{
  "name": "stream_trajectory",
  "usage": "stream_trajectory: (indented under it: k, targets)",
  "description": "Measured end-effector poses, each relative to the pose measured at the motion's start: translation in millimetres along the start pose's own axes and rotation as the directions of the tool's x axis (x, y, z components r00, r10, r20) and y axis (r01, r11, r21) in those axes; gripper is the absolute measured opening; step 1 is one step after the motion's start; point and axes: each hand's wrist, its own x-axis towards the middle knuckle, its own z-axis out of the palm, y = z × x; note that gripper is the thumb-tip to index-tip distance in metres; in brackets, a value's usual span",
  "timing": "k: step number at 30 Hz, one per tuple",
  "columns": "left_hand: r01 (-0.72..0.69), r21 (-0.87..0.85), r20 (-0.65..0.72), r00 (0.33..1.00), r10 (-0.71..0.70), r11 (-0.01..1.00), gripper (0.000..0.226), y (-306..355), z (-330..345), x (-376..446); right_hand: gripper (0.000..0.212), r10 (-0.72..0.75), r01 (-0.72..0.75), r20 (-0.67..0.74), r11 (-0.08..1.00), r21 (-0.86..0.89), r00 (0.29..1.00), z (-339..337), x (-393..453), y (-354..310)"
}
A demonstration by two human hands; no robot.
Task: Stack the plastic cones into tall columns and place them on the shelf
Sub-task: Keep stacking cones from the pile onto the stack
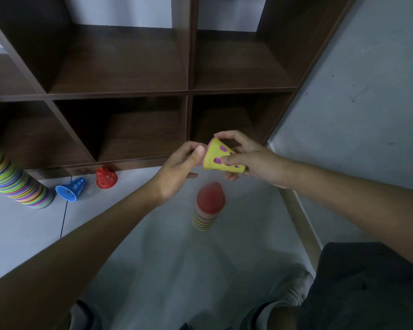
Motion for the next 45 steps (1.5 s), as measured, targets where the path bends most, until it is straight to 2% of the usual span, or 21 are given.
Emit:
stream_trajectory:
  k: [5,10,15,18,21,28,33,37,45]
  targets:
    - [0.007,-0.002,0.068,0.998,-0.007,1.000,0.051,-2.5,5.5,-4.5,0.045,0.054,-0.039,0.097,0.988,-0.148,0.994,-7.7,-1.5,-4.4]
    - [0.076,0.033,-0.013,0.997,-0.076,0.997,0.059,-11.9,2.0,-0.6,0.045,0.192,-0.114,0.202,0.932,-0.344,0.960,-20.8,-5.0,-12.9]
    - [0.184,0.142,-0.054,0.983,-0.178,0.973,0.020,-43.0,-17.0,6.8,0.047,0.254,-0.142,0.150,0.842,-0.521,0.956,-8.5,-2.0,-2.2]
    - [0.269,0.170,-0.088,0.962,-0.257,0.948,0.016,-62.5,-26.5,8.6,0.046,0.262,-0.135,0.141,0.803,-0.581,0.955,6.1,7.4,9.9]
    - [0.323,0.167,-0.127,0.944,-0.304,0.932,0.016,-75.8,-32.6,9.3,0.042,0.235,-0.123,0.109,0.786,-0.605,0.966,22.6,17.0,18.9]
    - [0.361,0.195,-0.178,0.927,-0.329,0.912,0.009,-99.9,-52.2,6.0,0.046,0.030,-0.088,-0.103,0.776,-0.624,0.994,49.1,18.0,47.0]
    - [0.344,0.245,-0.205,0.932,-0.299,0.906,0.009,-119.7,-74.8,-1.2,0.085,0.053,-0.101,-0.101,0.815,-0.570,0.993,53.3,10.6,53.0]
    - [0.353,0.335,-0.248,0.928,-0.279,0.874,0.015,-130.4,-94.7,-9.3,0.071,0.027,-0.065,-0.084,0.866,-0.496,0.996,47.1,9.6,34.2]
    - [0.428,0.591,-0.283,0.904,-0.322,0.684,0.021,-150.5,-134.6,-24.8,0.041,-0.028,0.009,-0.021,0.791,-0.612,0.999,57.8,48.6,-1.7]
